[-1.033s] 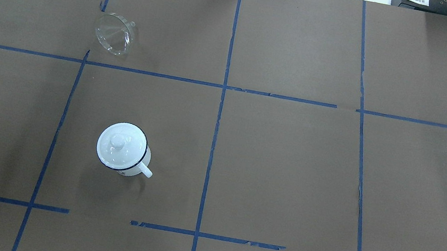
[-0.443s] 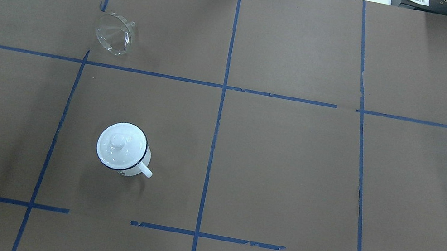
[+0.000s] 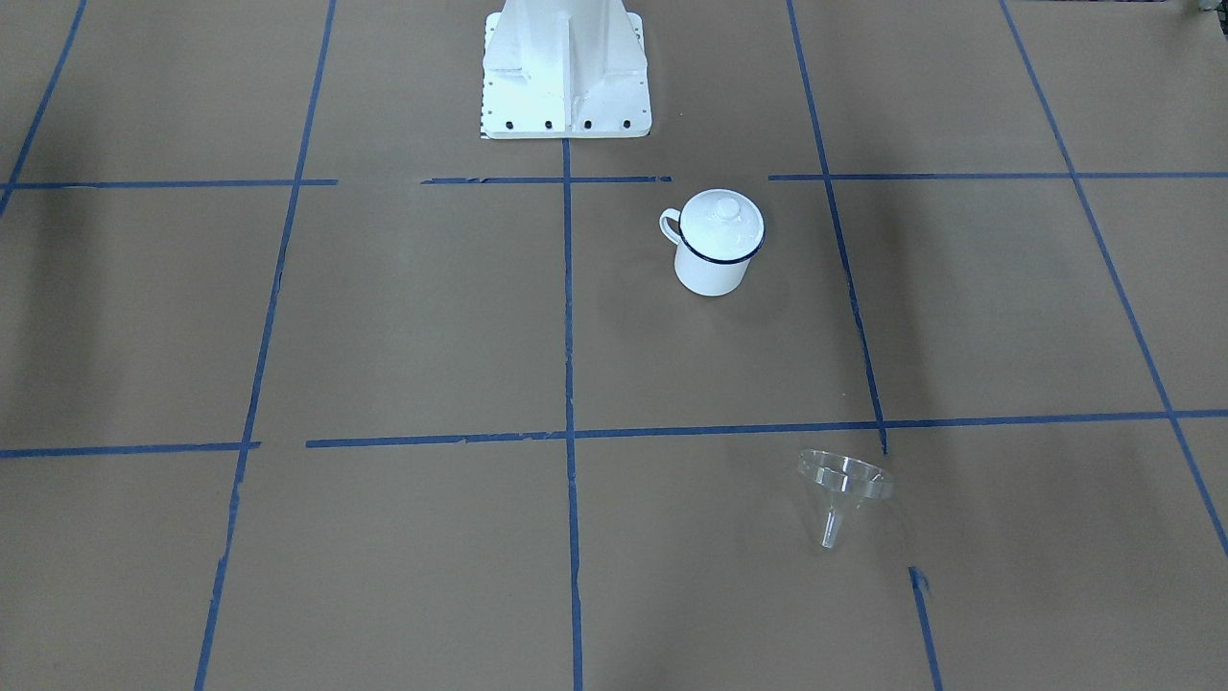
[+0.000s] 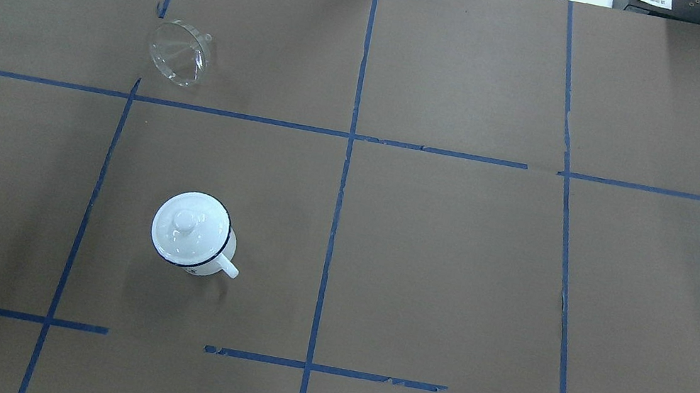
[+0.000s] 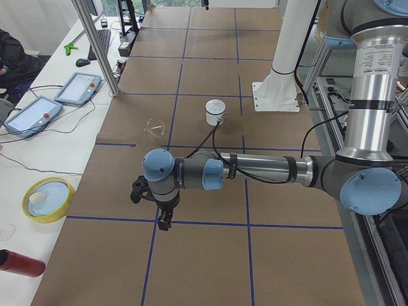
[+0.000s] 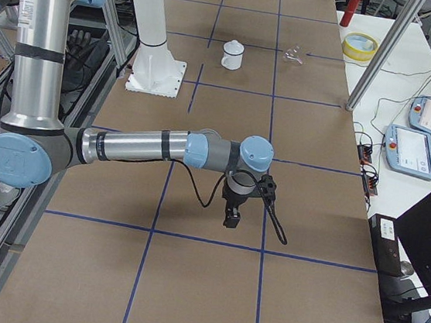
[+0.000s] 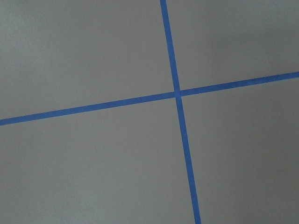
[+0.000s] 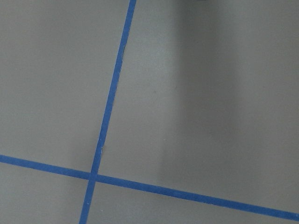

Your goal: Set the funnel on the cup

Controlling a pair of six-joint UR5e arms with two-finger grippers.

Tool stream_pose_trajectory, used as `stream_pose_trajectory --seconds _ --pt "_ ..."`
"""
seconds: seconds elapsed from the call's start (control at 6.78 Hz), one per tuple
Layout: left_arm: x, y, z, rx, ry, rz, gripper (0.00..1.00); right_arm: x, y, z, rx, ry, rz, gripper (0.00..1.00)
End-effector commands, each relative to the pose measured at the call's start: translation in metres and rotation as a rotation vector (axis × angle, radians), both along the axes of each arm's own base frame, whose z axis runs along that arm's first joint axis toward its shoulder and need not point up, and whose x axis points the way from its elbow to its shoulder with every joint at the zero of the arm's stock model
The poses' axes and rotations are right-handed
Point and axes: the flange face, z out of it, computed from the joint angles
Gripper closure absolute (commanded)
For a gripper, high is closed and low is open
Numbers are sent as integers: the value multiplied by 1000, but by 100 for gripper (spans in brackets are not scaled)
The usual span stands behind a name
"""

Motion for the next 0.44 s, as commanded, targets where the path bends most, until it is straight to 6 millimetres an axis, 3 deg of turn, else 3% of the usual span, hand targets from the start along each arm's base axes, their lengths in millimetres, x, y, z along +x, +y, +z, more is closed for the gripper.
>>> stream_pose_trajectory --seconds 0.0,0.15,0.3 --pt "0 -11 -15 21 -2 -3 0 0 0 1 -1 0 0 0" --pt "0 -15 -35 51 -3 -5 0 0 0 0 0 0 0 0" --pt "-1 -29 -79 32 -3 -30 0 0 0 0 0 0 0 0"
